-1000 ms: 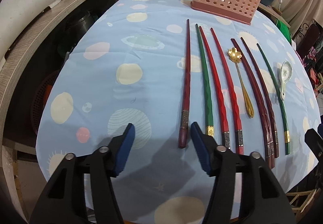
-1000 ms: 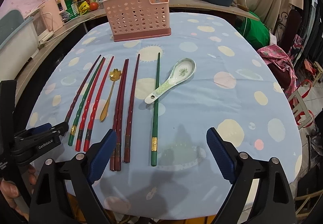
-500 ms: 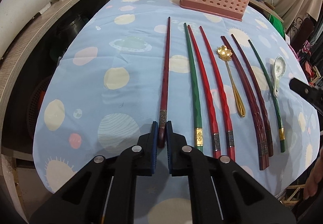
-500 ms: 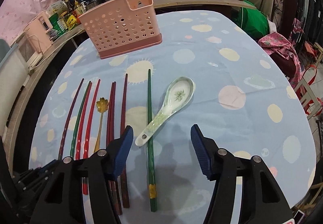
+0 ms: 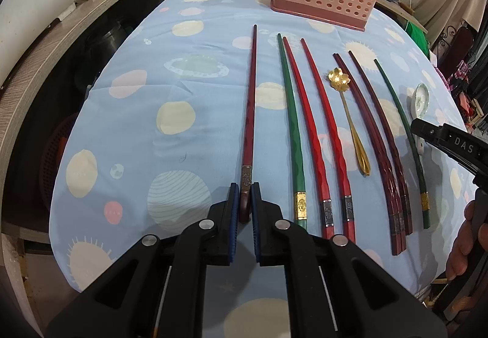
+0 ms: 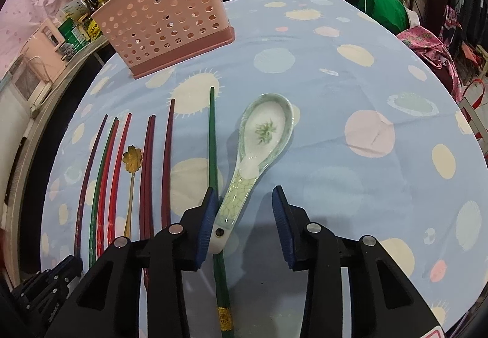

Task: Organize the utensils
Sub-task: 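Grasp a dark red chopstick with the left tool while the right tool grasps the white ceramic spoon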

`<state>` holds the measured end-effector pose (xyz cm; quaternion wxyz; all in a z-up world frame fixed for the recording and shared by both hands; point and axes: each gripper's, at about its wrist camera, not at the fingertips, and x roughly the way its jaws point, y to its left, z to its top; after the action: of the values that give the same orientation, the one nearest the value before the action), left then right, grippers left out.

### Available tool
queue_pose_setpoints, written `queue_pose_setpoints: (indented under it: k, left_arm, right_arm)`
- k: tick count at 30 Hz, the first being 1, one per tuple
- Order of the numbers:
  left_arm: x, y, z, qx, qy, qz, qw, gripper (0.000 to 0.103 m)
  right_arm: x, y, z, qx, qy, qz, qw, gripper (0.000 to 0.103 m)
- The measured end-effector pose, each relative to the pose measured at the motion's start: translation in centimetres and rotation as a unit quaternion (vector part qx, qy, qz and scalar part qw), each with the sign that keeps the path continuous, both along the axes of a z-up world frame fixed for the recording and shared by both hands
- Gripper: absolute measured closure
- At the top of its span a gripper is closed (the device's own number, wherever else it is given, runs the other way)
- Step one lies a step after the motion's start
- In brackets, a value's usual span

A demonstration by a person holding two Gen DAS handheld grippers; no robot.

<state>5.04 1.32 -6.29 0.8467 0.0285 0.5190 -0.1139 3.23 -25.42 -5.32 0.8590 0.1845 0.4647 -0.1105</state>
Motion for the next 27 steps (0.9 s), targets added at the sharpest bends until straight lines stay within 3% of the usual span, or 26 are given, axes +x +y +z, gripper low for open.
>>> queue_pose_setpoints:
  k: [3, 16, 27]
  left_arm:
    - [-0.1, 0.0, 0.0, 0.001, 0.000, 0.000, 1.0000, 0.095]
    - [0.1, 0.1, 0.0, -0.007, 0.004, 0.001, 1.0000, 0.095]
    - [-0.5, 0.6, 2.6, -0.023, -0.019, 0.005, 0.9995, 0.096]
  right_arm:
    - [-0.3, -0.6, 0.0, 0.008, 0.000, -0.003, 1.000, 0.078]
    - [-1.2, -1.3, -0.1, -0.002, 0.003, 0.004, 1.000, 0.091]
    - [-3.0, -0.7, 3.3, -0.028, -0.028, 0.021, 0.999, 0.102]
